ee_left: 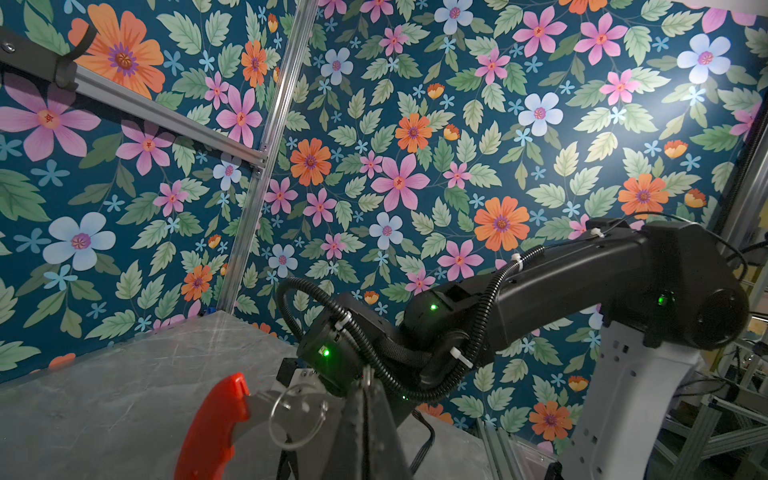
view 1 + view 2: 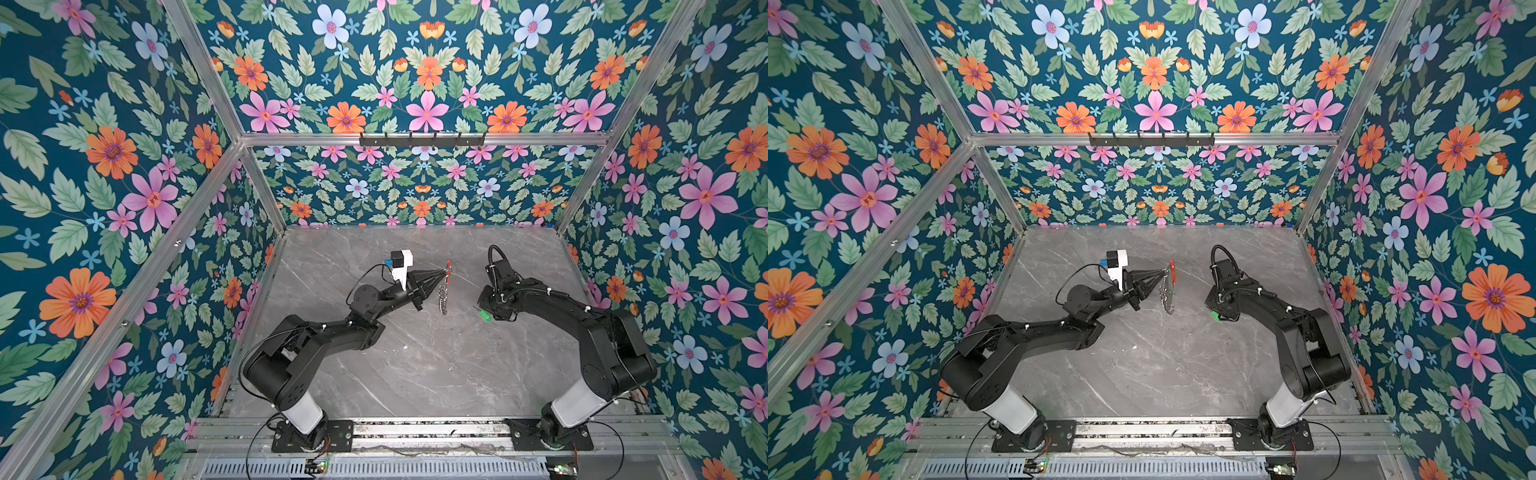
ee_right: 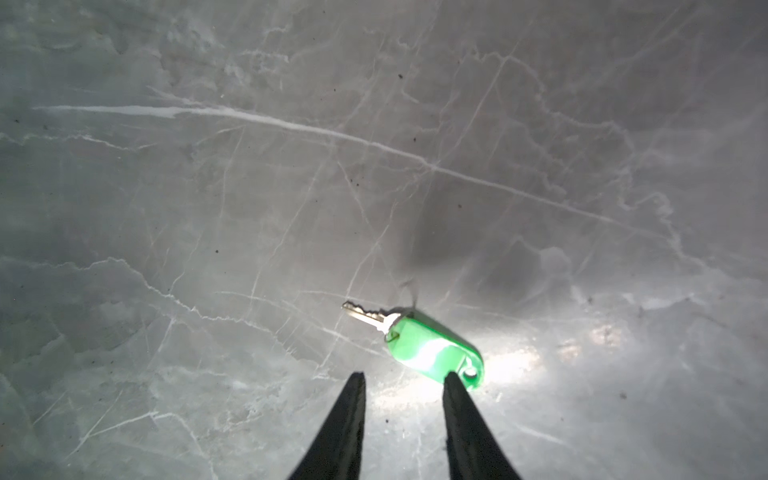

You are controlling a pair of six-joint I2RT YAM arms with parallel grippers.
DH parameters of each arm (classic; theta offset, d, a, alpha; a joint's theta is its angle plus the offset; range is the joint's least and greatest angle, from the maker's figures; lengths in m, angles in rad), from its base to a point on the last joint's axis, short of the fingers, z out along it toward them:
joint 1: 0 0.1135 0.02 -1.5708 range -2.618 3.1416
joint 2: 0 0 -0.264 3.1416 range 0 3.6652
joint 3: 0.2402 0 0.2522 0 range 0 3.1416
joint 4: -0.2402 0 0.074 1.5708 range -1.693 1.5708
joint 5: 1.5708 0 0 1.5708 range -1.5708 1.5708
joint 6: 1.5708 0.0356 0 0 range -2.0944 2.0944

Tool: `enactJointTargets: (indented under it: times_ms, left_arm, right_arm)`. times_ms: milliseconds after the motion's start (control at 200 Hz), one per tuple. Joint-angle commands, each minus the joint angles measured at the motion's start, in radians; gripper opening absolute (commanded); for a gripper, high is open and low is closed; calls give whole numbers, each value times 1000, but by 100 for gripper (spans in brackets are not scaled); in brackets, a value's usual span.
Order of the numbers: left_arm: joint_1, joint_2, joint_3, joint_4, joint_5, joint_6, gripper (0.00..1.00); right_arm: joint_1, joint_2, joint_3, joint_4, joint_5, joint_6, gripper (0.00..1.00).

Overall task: Put the keys on the keyring
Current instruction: 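Move the right gripper over the green-tagged key on the table and lower, then close the right gripper on the green-tagged key and lift it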

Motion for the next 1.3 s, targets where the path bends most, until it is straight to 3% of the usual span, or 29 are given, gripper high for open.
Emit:
enactJointTargets:
  times_ms: [0, 910, 1095, 1295]
  left_arm:
    - [0, -4, 0, 38, 14, 2, 0]
    - [0, 1, 1, 21, 30, 6, 0]
    - [0, 4, 7, 20, 33, 6, 0]
    - [0, 3, 7, 20, 33, 5, 0]
  right_arm:
    - [18, 48, 36, -75, 71, 66, 33]
    - [43, 170, 124, -87, 64, 13, 24]
    - [44, 173, 118, -85, 69, 16, 19]
    - [46, 172, 117, -92, 78, 12, 7]
